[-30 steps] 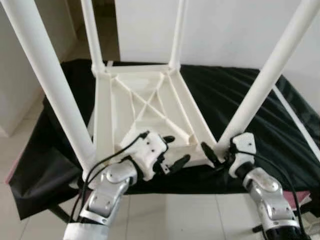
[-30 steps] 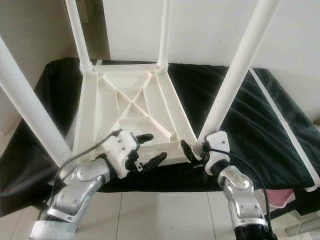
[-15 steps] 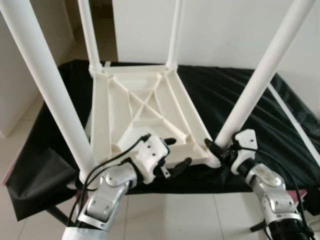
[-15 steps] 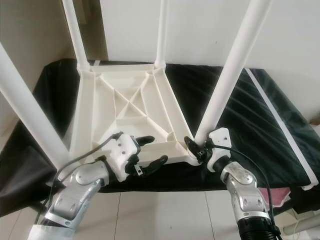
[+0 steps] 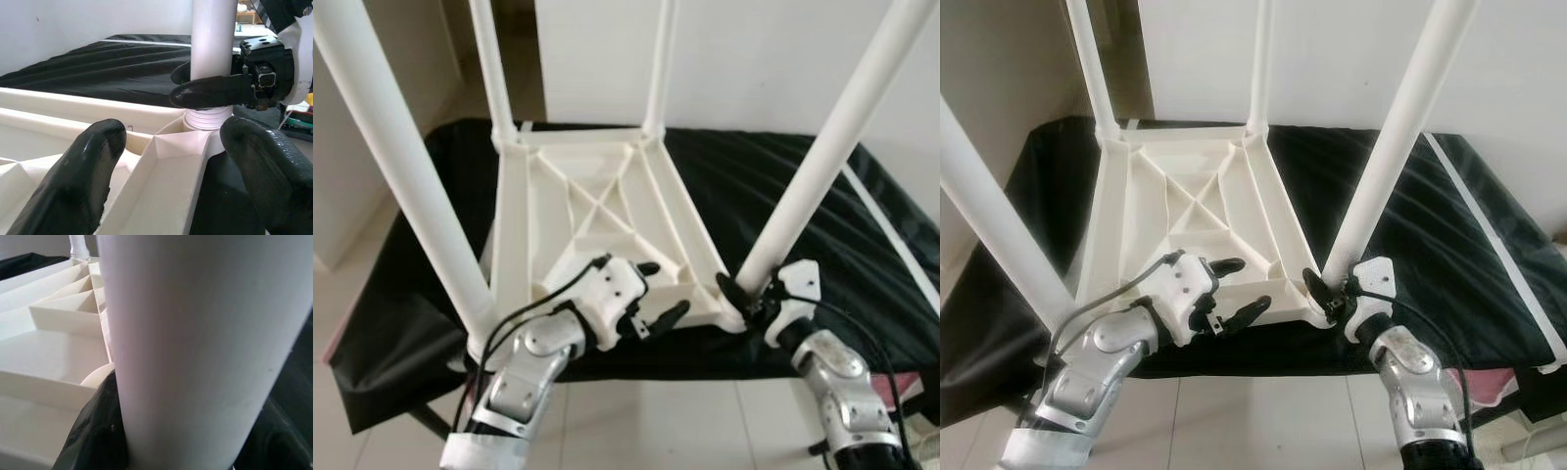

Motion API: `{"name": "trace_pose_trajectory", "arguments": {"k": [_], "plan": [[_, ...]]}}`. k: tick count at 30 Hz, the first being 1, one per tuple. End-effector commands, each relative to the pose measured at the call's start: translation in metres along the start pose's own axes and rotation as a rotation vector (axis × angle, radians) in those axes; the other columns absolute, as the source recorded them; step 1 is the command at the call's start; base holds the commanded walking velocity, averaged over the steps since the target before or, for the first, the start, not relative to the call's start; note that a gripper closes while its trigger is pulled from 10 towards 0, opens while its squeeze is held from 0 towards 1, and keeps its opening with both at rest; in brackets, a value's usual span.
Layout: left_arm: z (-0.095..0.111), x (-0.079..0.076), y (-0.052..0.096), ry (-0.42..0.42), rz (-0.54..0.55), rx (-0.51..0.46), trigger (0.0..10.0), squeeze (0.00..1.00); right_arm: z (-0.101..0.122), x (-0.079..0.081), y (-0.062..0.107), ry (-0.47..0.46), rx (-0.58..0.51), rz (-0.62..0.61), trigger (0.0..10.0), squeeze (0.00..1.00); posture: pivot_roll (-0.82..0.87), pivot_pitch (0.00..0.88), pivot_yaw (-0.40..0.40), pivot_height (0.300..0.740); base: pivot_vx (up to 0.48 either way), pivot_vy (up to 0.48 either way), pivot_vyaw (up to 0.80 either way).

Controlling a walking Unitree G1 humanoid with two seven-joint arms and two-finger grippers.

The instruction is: Building children table

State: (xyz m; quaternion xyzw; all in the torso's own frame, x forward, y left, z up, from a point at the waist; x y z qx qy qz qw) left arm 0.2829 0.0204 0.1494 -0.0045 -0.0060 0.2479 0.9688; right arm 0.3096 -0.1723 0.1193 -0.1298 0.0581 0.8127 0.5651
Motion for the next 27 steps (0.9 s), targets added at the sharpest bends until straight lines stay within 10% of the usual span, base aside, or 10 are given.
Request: {"name": "trace_pose_trajectory", "arguments": {"k": [1,17,27], "plan": [[-0.004,0.002,0.000,-0.004,0.045,0.007,10.0,0.00,-0.009,0.003,0.003,0.011,0.046,-0.006,10.0,0.00,-0.04,0.017,-0.034,0.740,0.000,0.000,0.00],[-0.005,0.003,-0.004,-0.024,0.064,-0.001,10.0,0.00,-0.020,-0.010,0.017,-0.034,0.214,-0.534,10.0,0.00,-0.03,0.018,-0.053,0.740,0.000,0.000,0.00],[-0.003,0.004,-0.002,-0.035,0.071,-0.006,10.0,0.00,-0.019,0.014,0.010,-0.135,0.231,-0.563,10.0,0.00,-0.02,0.022,-0.043,0.740,0.000,0.000,0.00]]}}
Point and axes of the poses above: a point about 5 cm out from each wrist's last joint towards the gripper, its own y axis pointing back from the gripper into the wrist, its own z axis along the axis of the wrist's last joint, x = y × z, the point moved 4 cm from there along -y, pointing out of the wrist towards the gripper, and after that the axes turned 13 degrees about y, right-handed, at the moved point
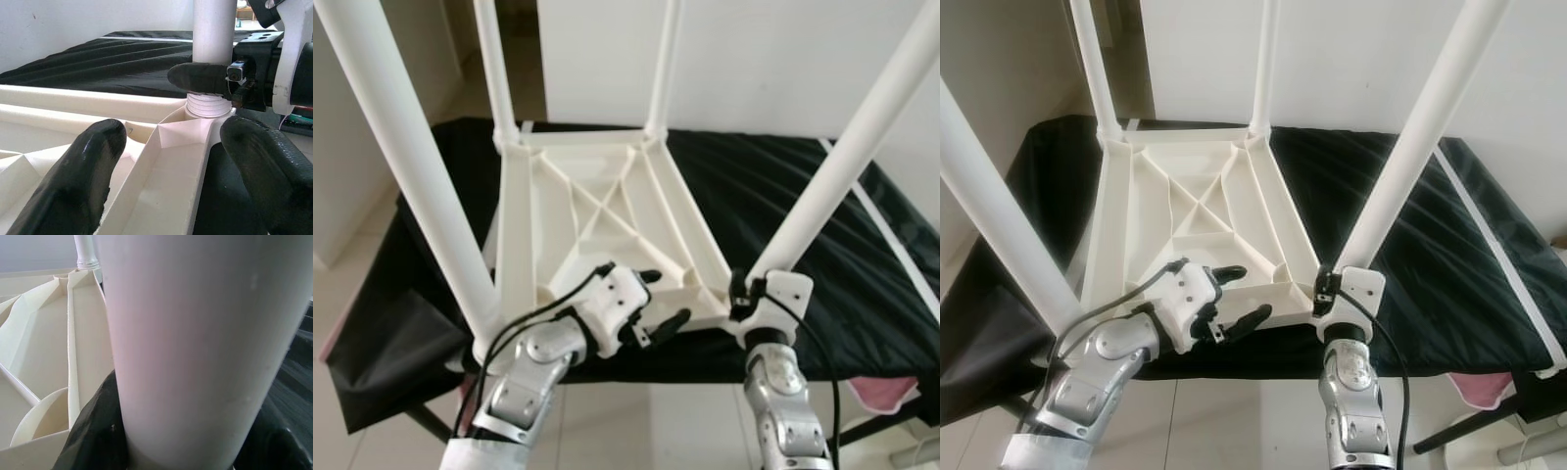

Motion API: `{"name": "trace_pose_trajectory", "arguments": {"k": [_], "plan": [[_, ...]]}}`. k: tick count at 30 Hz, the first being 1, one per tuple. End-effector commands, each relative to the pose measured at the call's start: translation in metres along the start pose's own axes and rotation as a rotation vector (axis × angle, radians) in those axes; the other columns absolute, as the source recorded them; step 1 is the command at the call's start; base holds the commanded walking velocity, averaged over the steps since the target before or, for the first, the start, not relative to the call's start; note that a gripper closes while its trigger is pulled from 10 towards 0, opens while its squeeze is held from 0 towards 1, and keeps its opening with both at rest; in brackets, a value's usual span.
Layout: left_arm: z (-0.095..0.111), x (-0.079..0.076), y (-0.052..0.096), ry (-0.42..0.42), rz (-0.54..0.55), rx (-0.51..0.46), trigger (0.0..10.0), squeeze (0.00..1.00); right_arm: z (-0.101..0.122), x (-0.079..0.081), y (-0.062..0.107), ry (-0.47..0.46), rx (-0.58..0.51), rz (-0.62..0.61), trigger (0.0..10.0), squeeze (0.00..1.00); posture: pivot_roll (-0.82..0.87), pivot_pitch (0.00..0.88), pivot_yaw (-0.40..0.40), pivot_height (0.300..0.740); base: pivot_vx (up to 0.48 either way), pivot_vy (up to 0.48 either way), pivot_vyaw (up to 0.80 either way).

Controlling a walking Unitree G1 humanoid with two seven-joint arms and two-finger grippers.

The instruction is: Building children table

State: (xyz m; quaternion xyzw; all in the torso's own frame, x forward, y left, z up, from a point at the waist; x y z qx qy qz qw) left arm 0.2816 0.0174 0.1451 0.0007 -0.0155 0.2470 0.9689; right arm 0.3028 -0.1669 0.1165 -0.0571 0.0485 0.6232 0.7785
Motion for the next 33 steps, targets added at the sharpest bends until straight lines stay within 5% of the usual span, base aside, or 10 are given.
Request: {"name": "trace_pose_trajectory", "arguments": {"k": [1,14,15,16,17,22,23,24,33], "plan": [[0.001,0.006,0.000,-0.015,0.072,-0.011,10.0,0.00,-0.019,0.001,0.005,-0.002,0.084,-0.004,10.0,0.00,-0.02,0.024,-0.044,0.740,0.000,0.000,0.00],[0.002,0.006,0.000,-0.022,0.073,-0.016,10.0,0.00,-0.013,-0.002,0.003,0.014,0.064,-0.016,10.0,0.00,-0.02,0.027,-0.052,0.740,0.000,0.000,0.00],[0.002,0.006,0.000,-0.023,0.074,-0.017,10.0,0.00,-0.013,-0.004,0.003,0.014,0.062,-0.017,10.0,0.41,-0.02,0.027,-0.054,0.740,0.000,0.000,0.00],[0.002,0.006,0.000,-0.023,0.074,-0.017,10.0,0.00,-0.013,-0.004,0.003,0.014,0.062,-0.017,10.0,0.41,-0.02,0.027,-0.054,0.740,0.000,0.000,0.00],[0.002,0.005,0.000,-0.025,0.076,-0.020,10.0,0.00,-0.009,-0.007,0.002,0.017,0.042,-0.010,10.0,1.00,-0.02,0.027,-0.055,0.740,0.000,0.000,0.00],[0.002,0.003,-0.001,-0.030,0.075,-0.019,10.0,0.00,-0.006,-0.008,0.002,0.016,0.018,0.004,10.0,1.00,-0.02,0.028,-0.058,0.740,0.000,0.000,0.00],[0.001,0.003,0.000,-0.031,0.074,-0.020,10.0,0.00,-0.003,-0.008,0.002,0.021,0.000,0.027,10.0,0.38,-0.02,0.030,-0.058,0.740,0.000,0.000,0.00],[0.001,0.002,0.000,-0.030,0.073,-0.021,10.0,0.00,0.002,-0.007,0.003,0.031,-0.033,0.082,10.0,0.00,-0.02,0.032,-0.056,0.740,0.000,0.000,0.00],[0.002,0.002,-0.001,-0.035,0.066,-0.022,10.0,0.00,0.006,-0.003,0.005,0.059,-0.082,0.236,10.0,0.00,-0.03,0.027,-0.052,0.740,0.000,0.000,0.00]]}}
Point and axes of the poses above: a point about 5 cm out from each wrist's last joint towards the gripper, its own y axis pointing back from the gripper into the wrist, its own z axis along the axis of the wrist's last joint, x = y × z, the point moved 4 cm from there along -y, pointing out of the wrist towards the gripper, and after that the axes turned 13 degrees about y, right-handed, at the moved point
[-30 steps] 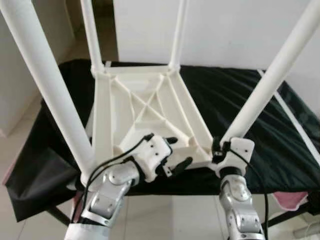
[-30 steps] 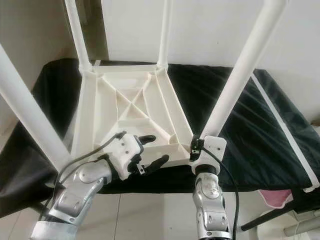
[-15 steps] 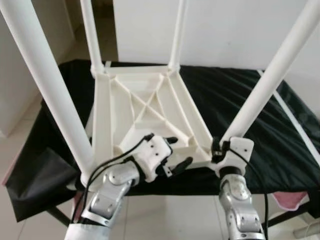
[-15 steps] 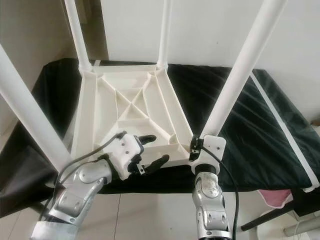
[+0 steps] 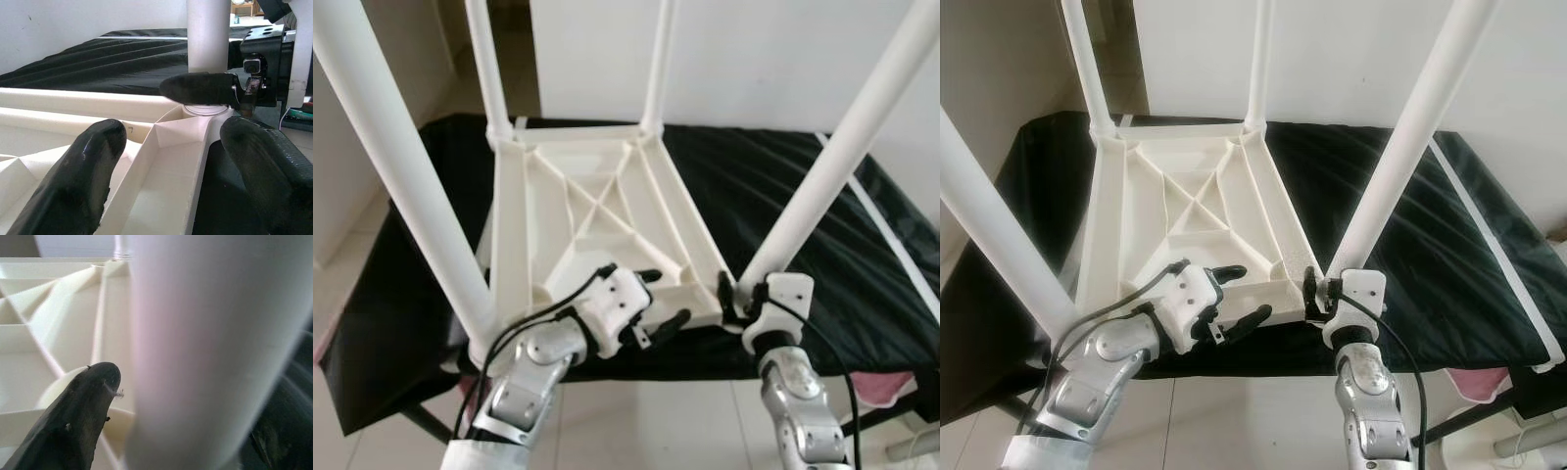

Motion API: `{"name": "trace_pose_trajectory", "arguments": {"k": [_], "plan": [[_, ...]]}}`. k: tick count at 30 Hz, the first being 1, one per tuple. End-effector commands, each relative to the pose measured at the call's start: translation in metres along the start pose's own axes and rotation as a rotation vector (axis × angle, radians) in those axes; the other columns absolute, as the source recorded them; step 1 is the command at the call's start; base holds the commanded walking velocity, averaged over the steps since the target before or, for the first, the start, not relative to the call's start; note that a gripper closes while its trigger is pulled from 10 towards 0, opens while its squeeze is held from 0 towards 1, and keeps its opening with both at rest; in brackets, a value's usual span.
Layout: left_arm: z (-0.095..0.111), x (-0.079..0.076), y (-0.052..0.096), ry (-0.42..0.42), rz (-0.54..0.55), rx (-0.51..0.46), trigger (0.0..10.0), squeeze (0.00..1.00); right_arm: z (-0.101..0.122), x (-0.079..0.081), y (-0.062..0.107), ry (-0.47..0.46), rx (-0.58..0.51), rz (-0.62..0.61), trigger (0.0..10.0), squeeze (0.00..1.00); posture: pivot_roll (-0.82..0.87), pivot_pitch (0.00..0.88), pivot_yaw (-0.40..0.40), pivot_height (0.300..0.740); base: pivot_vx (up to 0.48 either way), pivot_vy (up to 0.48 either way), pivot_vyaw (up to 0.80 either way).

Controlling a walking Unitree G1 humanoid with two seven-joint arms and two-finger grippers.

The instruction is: Building children table

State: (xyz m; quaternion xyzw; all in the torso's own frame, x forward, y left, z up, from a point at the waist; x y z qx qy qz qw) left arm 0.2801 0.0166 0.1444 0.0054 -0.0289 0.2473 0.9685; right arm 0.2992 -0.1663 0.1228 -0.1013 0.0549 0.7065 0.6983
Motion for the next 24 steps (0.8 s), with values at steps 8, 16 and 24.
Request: {"name": "trace_pose_trajectory", "arguments": {"k": [8,16,24], "plan": [[0.003,0.003,-0.002,-0.014,0.057,-0.027,10.0,0.00,-0.007,0.001,-0.004,0.083,-0.004,0.300,10.0,0.00,-0.02,0.020,-0.052,0.740,0.000,0.000,0.00],[0.004,0.003,-0.002,-0.019,0.054,-0.029,10.0,0.00,-0.011,-0.005,-0.012,0.168,-0.001,0.423,10.0,0.00,-0.02,0.009,-0.052,0.740,0.000,0.000,0.00],[0.005,0.003,-0.002,-0.023,0.051,-0.030,10.0,0.00,-0.015,-0.004,-0.013,0.186,0.007,0.469,0.0,0.00,-0.01,0.004,-0.058,0.740,0.000,0.000,0.00]]}}
Point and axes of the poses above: a point about 5 cm out from each wrist's last joint towards the gripper, its own y axis pointing back from the gripper into the wrist, its own z axis along the axis of the wrist's last joint, x = y × z, the point moved 4 cm from there along -y, pointing out of the wrist towards the gripper, and after that the axes turned 13 degrees about y, right-handed, at the moved point
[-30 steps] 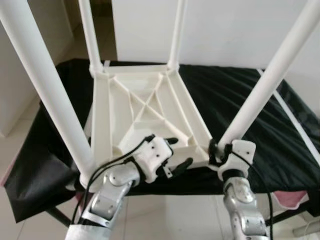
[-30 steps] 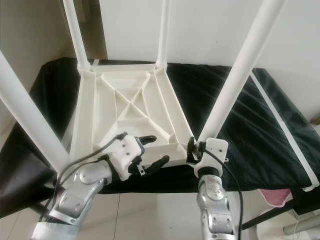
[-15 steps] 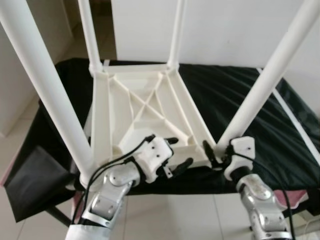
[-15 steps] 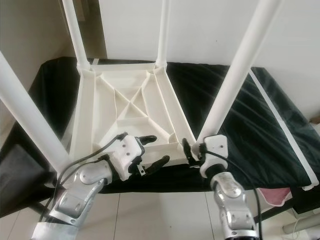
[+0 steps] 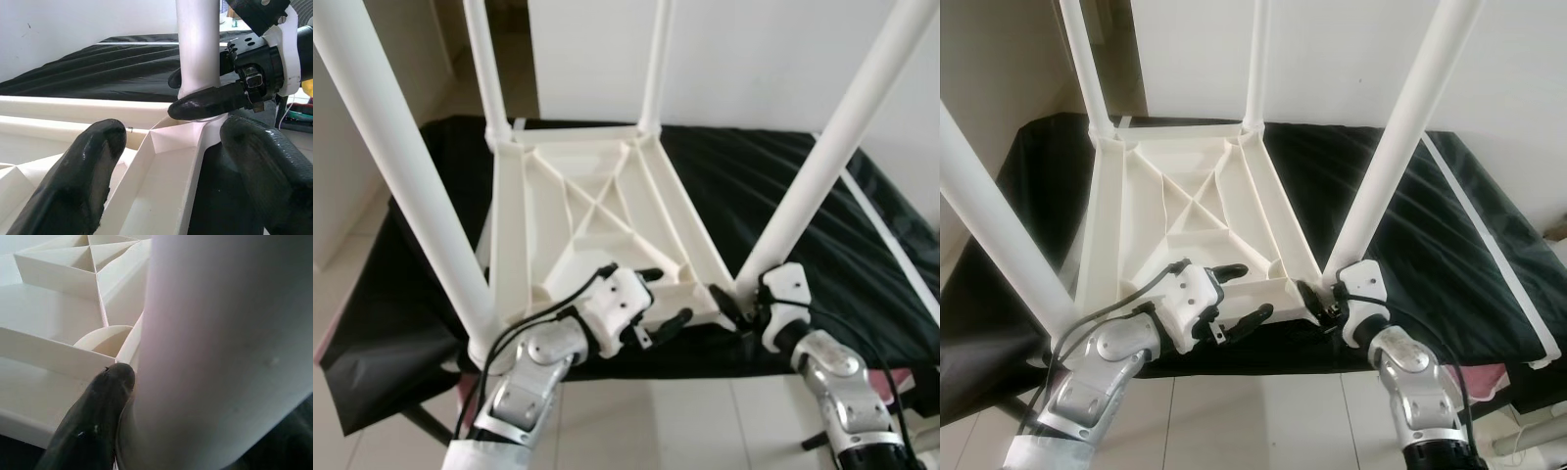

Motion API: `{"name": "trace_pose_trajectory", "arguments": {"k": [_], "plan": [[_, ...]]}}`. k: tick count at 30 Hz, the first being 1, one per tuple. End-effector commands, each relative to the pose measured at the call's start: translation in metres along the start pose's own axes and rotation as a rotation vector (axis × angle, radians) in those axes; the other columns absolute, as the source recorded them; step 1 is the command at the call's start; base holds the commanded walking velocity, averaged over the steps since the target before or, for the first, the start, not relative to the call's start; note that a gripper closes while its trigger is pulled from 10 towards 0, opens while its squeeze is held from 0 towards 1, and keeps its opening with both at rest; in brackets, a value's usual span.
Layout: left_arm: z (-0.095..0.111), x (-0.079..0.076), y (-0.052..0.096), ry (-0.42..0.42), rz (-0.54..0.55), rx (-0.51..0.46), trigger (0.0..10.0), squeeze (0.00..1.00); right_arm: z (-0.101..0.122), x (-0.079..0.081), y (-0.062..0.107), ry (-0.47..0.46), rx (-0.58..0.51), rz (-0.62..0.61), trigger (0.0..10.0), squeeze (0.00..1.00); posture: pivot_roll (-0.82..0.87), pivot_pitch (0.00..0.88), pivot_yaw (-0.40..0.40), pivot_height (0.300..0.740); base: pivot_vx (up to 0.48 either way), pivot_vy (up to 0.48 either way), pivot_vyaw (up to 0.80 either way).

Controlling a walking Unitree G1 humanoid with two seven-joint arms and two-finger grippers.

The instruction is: Building children table

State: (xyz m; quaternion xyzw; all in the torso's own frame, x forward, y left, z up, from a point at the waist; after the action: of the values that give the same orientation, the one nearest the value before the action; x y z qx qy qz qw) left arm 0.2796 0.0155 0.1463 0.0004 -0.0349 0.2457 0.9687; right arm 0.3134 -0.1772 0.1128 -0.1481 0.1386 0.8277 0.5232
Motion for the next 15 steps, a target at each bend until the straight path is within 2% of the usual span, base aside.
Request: {"name": "trace_pose_trajectory", "arguments": {"k": [1,5,6,9,10,15], "plan": [[0.0024,0.0033,-0.0008,-0.014,0.053,-0.017,10.0,0.00,-0.0016,0.0050,-0.0005,0.004,0.001,0.045,0.0,0.00,-0.01,0.004,-0.057,0.740,0.000,0.000,0.00],[0.0024,0.0033,-0.0008,-0.014,0.053,-0.017,10.0,0.00,-0.0016,0.0050,-0.0005,0.004,0.001,0.045,0.0,0.00,-0.01,0.004,-0.057,0.740,0.000,0.000,0.00],[0.0022,0.0026,-0.0004,-0.012,0.050,-0.016,10.0,0.00,-0.0040,0.0055,0.0016,-0.001,0.008,0.056,6.0,0.00,-0.01,0.003,-0.054,0.740,0.000,0.000,0.00],[0.0022,0.0026,-0.0004,-0.012,0.050,-0.016,10.0,0.00,-0.0040,0.0055,0.0016,-0.001,0.008,0.056,6.0,0.00,-0.01,0.003,-0.054,0.740,0.000,0.000,0.00],[0.0022,0.0023,-0.0003,-0.012,0.048,-0.017,10.0,0.00,-0.0055,0.0053,0.0021,-0.009,0.010,0.063,10.0,0.00,-0.01,0.002,-0.053,0.740,0.000,0.000,0.00],[0.0023,0.0014,-0.0008,-0.012,0.039,-0.018,10.0,0.00,-0.0069,0.0041,0.0039,-0.036,0.010,0.048,10.0,0.00,-0.02,0.000,-0.052,0.740,0.000,0.000,0.00]]}}
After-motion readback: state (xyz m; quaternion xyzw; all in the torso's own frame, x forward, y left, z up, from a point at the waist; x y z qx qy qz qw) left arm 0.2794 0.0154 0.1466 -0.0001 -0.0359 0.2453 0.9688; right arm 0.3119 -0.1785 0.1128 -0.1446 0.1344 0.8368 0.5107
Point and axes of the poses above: a point about 5 cm out from each wrist's last joint towards the gripper, its own y axis pointing back from the gripper into the wrist, its own z axis along the axis of the wrist's last joint, x = y × z, the point moved 4 cm from there along -y, pointing out of the wrist towards the gripper, and after that the axes turned 13 degrees about y, right-handed, at the moved point
